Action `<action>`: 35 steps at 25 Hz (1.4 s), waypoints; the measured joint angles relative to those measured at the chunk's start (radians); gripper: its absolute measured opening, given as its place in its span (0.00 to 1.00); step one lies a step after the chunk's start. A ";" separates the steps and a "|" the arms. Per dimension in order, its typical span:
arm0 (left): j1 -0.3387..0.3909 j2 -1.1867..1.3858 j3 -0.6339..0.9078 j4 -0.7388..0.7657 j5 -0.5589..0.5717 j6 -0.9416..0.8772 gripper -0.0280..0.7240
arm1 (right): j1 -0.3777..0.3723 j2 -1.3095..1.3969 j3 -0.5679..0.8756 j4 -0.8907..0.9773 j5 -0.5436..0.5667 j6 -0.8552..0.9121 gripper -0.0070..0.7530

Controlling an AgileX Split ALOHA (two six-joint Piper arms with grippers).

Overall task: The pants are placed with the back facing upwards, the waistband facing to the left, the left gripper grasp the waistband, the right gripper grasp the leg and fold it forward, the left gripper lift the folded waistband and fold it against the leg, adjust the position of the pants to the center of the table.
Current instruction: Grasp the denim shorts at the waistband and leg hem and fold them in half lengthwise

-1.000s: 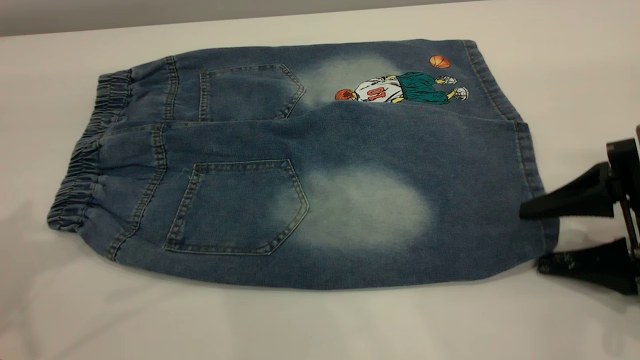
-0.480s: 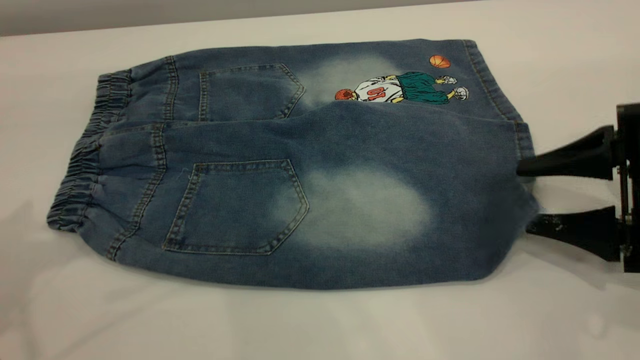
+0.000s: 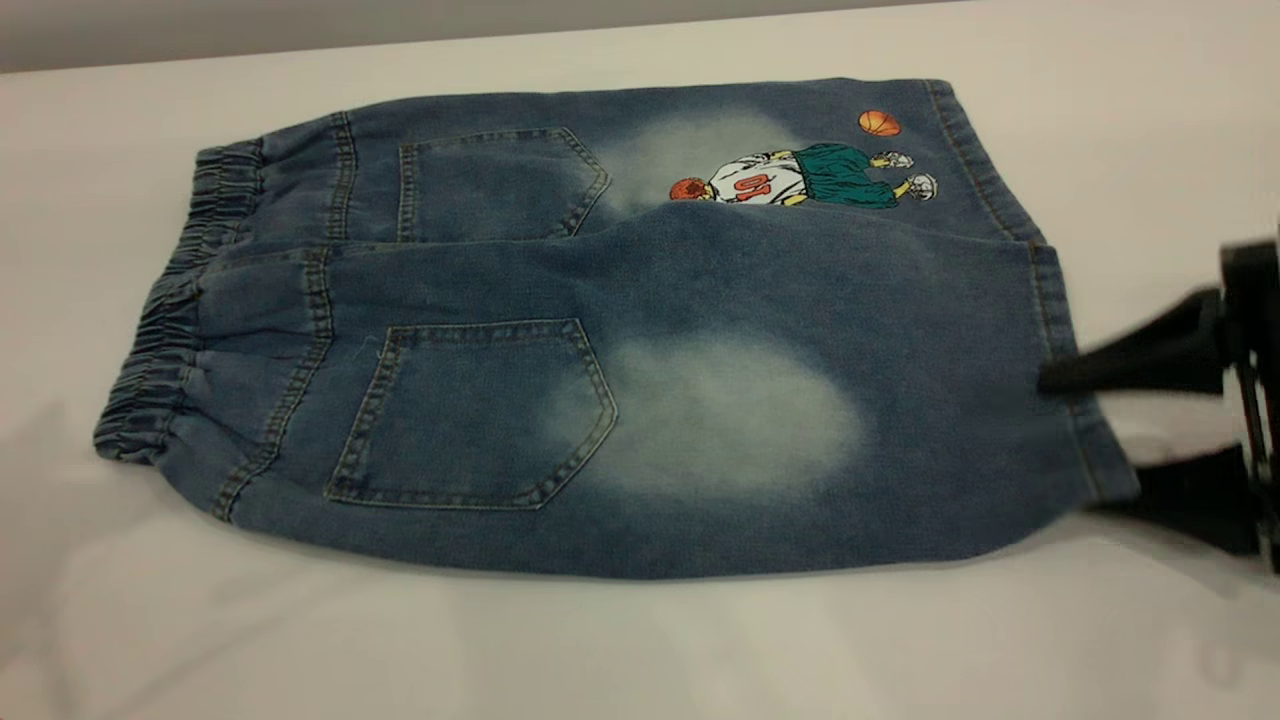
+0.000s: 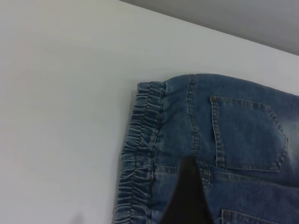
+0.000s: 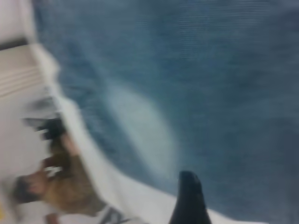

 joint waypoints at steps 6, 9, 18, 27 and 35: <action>0.000 0.000 0.000 0.000 0.000 0.000 0.72 | 0.000 0.000 0.000 -0.005 -0.038 0.000 0.33; 0.000 0.000 0.000 0.000 0.000 0.000 0.72 | 0.000 0.000 0.000 -0.005 -0.038 0.000 0.17; 0.000 0.000 0.000 0.000 0.008 0.000 0.72 | 0.001 -0.017 0.008 0.003 -0.046 0.001 0.03; 0.000 0.012 0.000 -0.001 0.046 -0.001 0.72 | 0.040 -0.185 0.052 -0.005 -0.110 0.001 0.03; 0.000 0.088 0.001 0.002 0.084 -0.001 0.72 | 0.239 -0.309 0.051 -0.003 -0.187 0.001 0.03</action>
